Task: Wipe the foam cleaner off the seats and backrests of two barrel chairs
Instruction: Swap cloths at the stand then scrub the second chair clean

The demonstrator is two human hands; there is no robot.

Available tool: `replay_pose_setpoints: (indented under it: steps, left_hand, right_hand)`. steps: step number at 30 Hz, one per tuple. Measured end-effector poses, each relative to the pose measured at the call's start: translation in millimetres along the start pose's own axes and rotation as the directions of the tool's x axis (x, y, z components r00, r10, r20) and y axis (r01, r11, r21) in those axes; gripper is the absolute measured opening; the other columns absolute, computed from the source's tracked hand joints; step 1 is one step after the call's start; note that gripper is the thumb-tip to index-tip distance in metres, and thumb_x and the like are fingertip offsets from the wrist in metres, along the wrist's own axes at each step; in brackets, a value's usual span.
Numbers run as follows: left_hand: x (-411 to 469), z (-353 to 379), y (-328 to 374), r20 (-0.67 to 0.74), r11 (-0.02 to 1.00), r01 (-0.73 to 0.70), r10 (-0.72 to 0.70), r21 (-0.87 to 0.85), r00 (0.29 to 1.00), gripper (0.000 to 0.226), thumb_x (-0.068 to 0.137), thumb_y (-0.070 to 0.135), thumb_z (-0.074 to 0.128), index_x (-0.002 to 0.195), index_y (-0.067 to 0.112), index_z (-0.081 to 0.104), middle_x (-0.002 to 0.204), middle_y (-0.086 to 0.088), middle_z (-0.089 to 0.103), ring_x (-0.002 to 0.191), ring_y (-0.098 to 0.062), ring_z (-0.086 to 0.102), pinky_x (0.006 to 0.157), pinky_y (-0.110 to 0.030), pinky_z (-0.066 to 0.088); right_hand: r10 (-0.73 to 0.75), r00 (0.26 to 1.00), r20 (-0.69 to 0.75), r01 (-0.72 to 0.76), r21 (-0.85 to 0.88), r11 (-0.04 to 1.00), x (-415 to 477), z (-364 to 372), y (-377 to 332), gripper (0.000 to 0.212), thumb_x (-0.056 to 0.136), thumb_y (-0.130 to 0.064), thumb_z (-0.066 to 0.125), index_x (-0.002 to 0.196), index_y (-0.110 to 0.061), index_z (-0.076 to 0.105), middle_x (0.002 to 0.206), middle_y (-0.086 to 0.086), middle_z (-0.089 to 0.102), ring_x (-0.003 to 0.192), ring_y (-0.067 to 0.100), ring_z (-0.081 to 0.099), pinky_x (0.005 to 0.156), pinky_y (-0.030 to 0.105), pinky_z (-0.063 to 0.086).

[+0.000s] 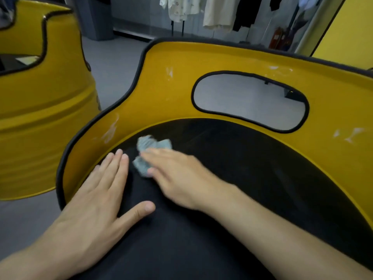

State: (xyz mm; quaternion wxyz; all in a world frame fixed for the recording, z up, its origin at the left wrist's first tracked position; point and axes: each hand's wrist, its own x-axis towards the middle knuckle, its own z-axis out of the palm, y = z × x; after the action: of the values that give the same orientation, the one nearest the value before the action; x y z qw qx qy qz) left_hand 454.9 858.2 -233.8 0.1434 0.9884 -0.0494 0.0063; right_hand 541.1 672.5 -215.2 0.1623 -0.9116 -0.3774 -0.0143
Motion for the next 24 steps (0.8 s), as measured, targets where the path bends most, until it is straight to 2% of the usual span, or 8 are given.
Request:
replay_pose_setpoints:
  steps: [2,5,9,12,15,18,21,24]
  left_hand:
    - [3.3,6.0,-6.2,-0.077,0.999,-0.021,0.017,-0.045,0.997,0.114,0.067,0.103,-0.002,0.154,0.030,-0.018,0.162,0.016,-0.023,0.144,0.010,-0.029,0.117,-0.013,-0.015]
    - [4.6,15.3,-17.0,-0.074,0.996,-0.042,0.037,-0.073,0.997,0.097,0.086,0.091,0.019,0.160,0.030,0.003,0.169,0.010,-0.001,0.153,0.002,-0.008,0.121,-0.017,-0.004]
    - [-0.1,14.6,-17.3,-0.074,0.994,-0.046,0.038,-0.102,0.996,0.096,0.084,0.093,0.018,0.159,0.036,0.000,0.167,0.018,-0.006,0.153,0.003,-0.010,0.120,-0.015,-0.007]
    - [-2.7,7.1,-11.7,-0.070,0.994,-0.013,0.006,-0.104,0.998,0.113,0.067,0.103,0.004,0.156,0.034,-0.007,0.163,0.021,-0.016,0.146,0.010,-0.023,0.117,-0.012,-0.015]
    - [-5.2,2.2,-9.0,-0.020,0.997,0.008,-0.010,-0.079,1.000,0.117,0.055,0.106,-0.008,0.151,0.039,-0.020,0.158,0.025,-0.029,0.141,0.011,-0.034,0.117,-0.015,-0.017]
    - [-6.9,-0.1,-6.1,0.017,0.997,0.007,-0.005,-0.082,1.000,0.116,0.052,0.106,-0.012,0.148,0.043,-0.026,0.156,0.027,-0.034,0.139,0.011,-0.037,0.120,-0.020,-0.015]
    - [-6.9,-5.5,-0.8,0.052,0.998,-0.014,0.018,-0.069,0.998,0.113,0.051,0.105,-0.016,0.146,0.044,-0.032,0.153,0.029,-0.040,0.138,0.011,-0.039,0.122,-0.022,-0.012]
    - [-3.0,-9.7,8.1,0.043,0.997,-0.031,0.034,-0.068,0.998,0.113,0.051,0.105,-0.017,0.143,0.043,-0.035,0.151,0.030,-0.041,0.137,0.013,-0.040,0.120,-0.019,-0.011]
  right_hand:
    - [-0.088,0.996,0.020,0.089,-0.078,0.993,0.2,9.5,-7.0,0.045,0.106,-0.024,0.044,0.150,-0.019,0.044,0.158,0.005,0.038,0.141,0.023,0.036,0.114,0.040,0.031]
    - [0.045,0.998,0.034,-0.038,-0.198,0.979,4.6,-3.6,21.8,0.054,0.103,-0.013,0.042,0.155,-0.025,0.035,0.164,0.004,0.025,0.143,0.024,0.032,0.115,0.034,0.019]
    - [0.410,0.912,0.031,-0.389,-0.253,0.886,-15.4,-44.5,104.7,0.064,0.096,-0.005,0.042,0.152,-0.038,0.036,0.159,0.003,0.036,0.132,0.037,0.044,0.111,0.045,0.037]
    - [0.628,0.776,-0.060,-0.614,-0.304,0.729,-41.7,-74.2,164.9,0.055,0.098,-0.005,0.040,0.147,-0.029,0.045,0.148,0.010,0.047,0.120,0.038,0.054,0.098,0.046,0.048]
    - [0.667,0.733,-0.132,-0.676,-0.240,0.696,-38.4,-69.0,182.2,0.046,0.102,-0.011,0.037,0.146,-0.021,0.048,0.147,0.011,0.049,0.122,0.039,0.054,0.099,0.045,0.047]
    - [0.691,0.693,-0.207,-0.718,-0.103,0.689,-28.7,-55.1,163.2,0.048,0.099,-0.010,0.041,0.144,-0.025,0.048,0.135,0.019,0.057,0.117,0.043,0.055,0.097,0.044,0.046]
    - [0.609,0.780,-0.143,-0.614,0.013,0.789,-21.1,-36.5,101.9,0.041,0.101,-0.015,0.043,0.139,-0.029,0.051,0.137,0.017,0.055,0.119,0.042,0.055,0.101,0.041,0.042]
    - [0.240,0.969,-0.065,-0.241,-0.008,0.971,-8.6,-8.6,16.9,0.046,0.102,-0.013,0.045,0.146,-0.025,0.045,0.155,0.004,0.043,0.137,0.025,0.042,0.109,0.039,0.035]
